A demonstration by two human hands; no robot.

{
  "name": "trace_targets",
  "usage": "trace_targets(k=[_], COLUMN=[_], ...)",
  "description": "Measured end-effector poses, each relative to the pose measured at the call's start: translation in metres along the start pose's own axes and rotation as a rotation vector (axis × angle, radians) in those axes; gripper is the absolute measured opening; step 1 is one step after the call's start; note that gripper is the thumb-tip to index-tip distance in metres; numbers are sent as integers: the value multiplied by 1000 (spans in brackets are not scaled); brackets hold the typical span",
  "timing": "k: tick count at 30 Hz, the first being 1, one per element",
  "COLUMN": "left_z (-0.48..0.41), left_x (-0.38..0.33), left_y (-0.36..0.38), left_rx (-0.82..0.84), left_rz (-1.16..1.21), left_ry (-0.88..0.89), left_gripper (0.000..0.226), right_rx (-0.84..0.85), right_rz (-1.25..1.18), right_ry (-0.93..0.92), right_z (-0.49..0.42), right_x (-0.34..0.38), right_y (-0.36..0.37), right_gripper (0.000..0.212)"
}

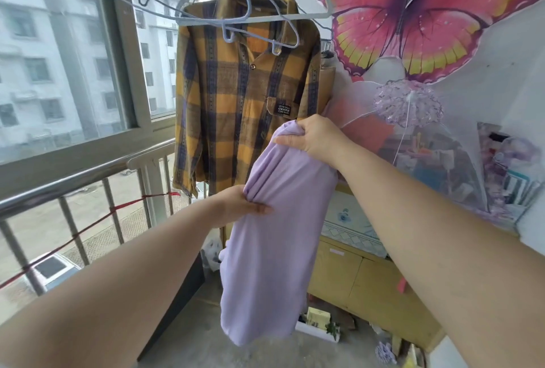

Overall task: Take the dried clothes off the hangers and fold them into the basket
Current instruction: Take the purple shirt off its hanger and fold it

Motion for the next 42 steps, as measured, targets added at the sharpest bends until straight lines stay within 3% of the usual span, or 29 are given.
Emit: trace_targets(k=[3, 10, 13, 18, 21, 22, 26, 30, 32, 35, 39, 42], left_z=[4, 11, 11, 13, 13, 14, 16, 11, 9, 8, 5, 2], left_x=[1, -4, -6, -10, -12, -15, -31, -39, -43, -53, -67, -74], left_y=[6, 9, 11, 26, 32, 34, 38, 26, 19, 10, 4, -1], left_rx=[199, 391, 401, 453, 507, 531, 490, 346, 294, 204, 215, 237], left_rz=[282, 457, 484, 448, 409, 369, 398, 546, 578, 598, 605, 610], left_ry=[-76, -65, -60, -48, -64, -66, -28, -13, 1, 52, 112, 152], left_gripper=[50, 65, 62, 60, 92, 93, 35, 32, 33, 20, 19, 30], right_rx=[6, -56, -87, -89, -74, -75, -102, -66, 13, 396, 687, 749], right_rz=[-35, -125, -180, -214, -196, -198, -292, -779, -970, -1095, -1417, -1408], right_ry=[-33, -85, -112, -156, -161, -158, -125, 17, 147, 190, 152, 154], right_z=[-1, -5, -6, -11, -12, -12, -11, -6, 5, 35, 66, 72], right_x=[3, 11, 16, 23, 26, 27, 16, -15, -41, -74, -70, -58], right_y=[-1, -8, -8, 0, 4, 4, 9, 25, 43, 89, 126, 130], right_gripper=[52, 42, 34, 45, 36, 33, 26, 79, 101, 107, 106, 81])
Point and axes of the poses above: each hand's wrist, its own z-axis away from the middle knuckle, its own y-axis out of the palm, x = y × z, the point moved 3 cm from there along -z, towards the middle knuckle
